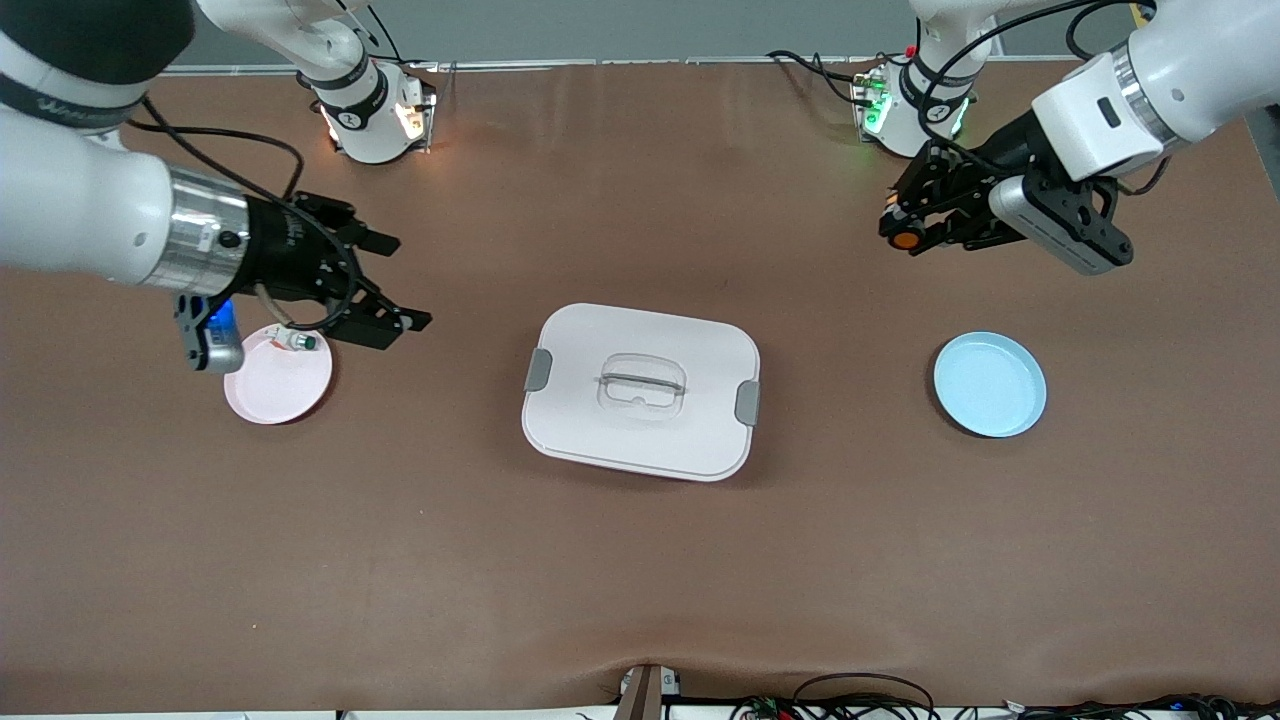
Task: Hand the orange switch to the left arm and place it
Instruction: 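Open the right gripper and withdraw while the left gripper carries the switch, then move the held switch with the left gripper over the blue plate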
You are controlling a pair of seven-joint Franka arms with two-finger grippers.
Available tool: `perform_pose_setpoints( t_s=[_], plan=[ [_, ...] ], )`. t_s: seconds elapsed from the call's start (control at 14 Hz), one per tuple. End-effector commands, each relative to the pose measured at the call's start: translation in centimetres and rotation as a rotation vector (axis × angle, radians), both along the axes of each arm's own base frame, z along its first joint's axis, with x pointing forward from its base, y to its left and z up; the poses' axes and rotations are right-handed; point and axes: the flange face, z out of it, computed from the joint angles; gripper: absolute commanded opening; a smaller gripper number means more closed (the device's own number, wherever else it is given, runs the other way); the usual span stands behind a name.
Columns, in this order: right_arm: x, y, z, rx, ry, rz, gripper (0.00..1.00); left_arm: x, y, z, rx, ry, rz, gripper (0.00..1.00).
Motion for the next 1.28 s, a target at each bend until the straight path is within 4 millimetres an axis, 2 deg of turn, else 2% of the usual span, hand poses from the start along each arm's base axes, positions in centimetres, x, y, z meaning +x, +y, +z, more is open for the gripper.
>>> perform_pose_setpoints(
  t_s=[0.0, 0.36, 0.5, 0.78, 1.0, 1.21],
  plan=[
    [-0.9, -3.0, 0.9, -0.032, -0.034, 0.111, 1.00, -1.6, 0.5, 1.6, 0.091, -0.009, 0.001, 0.00],
    [-1.2, -10.4, 0.0, -0.063, -0.007, 0.258, 1.00, -1.5, 1.7, 1.1, 0.192, 0.030, 0.135, 0.00],
    [-1.1, -12.8, -0.4, -0.090, -0.025, 0.311, 1.00, -1.0, 2.7, 0.9, 0.210, 0.060, 0.237, 0.00],
    [-1.3, -14.3, -1.3, -0.172, -0.025, 0.435, 1.00, -0.2, 6.3, -0.4, 0.228, 0.151, 0.428, 0.00],
    [-1.3, -15.6, -1.5, -0.165, -0.029, 0.479, 1.00, 0.1, 7.0, -0.7, 0.228, 0.220, 0.617, 0.00],
    [-1.1, -16.4, -1.9, -0.168, -0.053, 0.563, 1.00, 0.7, 7.9, -1.9, 0.300, 0.273, 0.798, 0.00]
  ],
)
